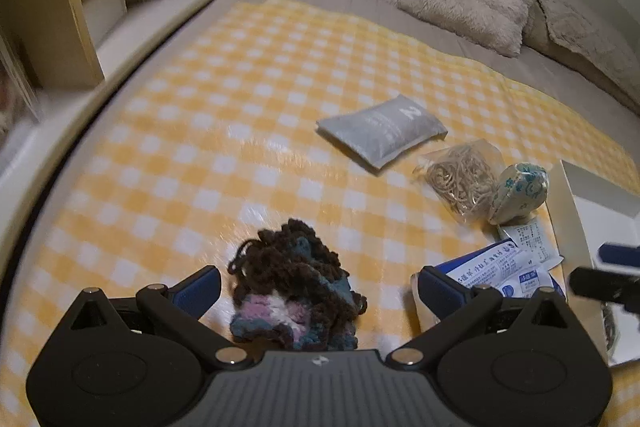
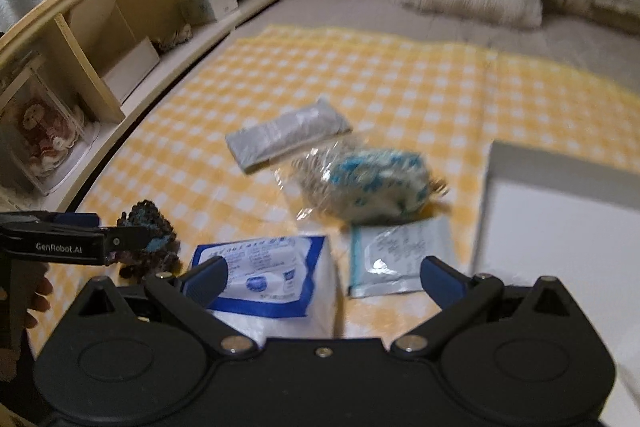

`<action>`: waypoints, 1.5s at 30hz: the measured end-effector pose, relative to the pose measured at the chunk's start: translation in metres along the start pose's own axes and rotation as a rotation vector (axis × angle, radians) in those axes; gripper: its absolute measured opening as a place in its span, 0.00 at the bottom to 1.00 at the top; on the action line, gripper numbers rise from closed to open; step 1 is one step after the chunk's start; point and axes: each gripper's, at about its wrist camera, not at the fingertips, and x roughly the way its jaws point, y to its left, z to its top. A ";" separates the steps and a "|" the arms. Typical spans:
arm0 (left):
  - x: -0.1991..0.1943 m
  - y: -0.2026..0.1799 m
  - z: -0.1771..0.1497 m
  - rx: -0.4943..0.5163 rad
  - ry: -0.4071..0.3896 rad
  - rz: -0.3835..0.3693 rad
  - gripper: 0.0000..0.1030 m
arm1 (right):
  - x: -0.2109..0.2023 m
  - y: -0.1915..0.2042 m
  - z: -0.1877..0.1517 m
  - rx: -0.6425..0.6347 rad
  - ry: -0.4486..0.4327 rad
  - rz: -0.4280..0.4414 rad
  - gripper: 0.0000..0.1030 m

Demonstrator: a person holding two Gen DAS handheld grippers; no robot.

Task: Organize soft objects
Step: 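Grasp the brown knitted pouch with left tool while right tool grasps the blue-white wipes packet, then carry the knitted pouch with left tool while right tool carries the wipes packet into the box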

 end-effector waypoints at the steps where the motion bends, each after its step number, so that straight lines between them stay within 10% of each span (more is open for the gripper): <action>1: 0.003 0.001 0.000 -0.010 0.011 -0.005 0.98 | 0.006 0.000 0.000 0.007 0.017 -0.001 1.00; 15: 0.042 -0.013 -0.008 0.121 0.166 0.063 0.59 | 0.061 0.012 -0.011 -0.052 0.223 0.058 0.67; 22: 0.032 -0.010 -0.009 0.113 0.146 0.059 0.39 | 0.051 0.014 -0.010 -0.081 0.218 0.052 0.26; 45: -0.056 -0.055 0.022 0.050 -0.189 -0.036 0.32 | -0.070 -0.022 0.014 -0.018 -0.200 0.032 0.11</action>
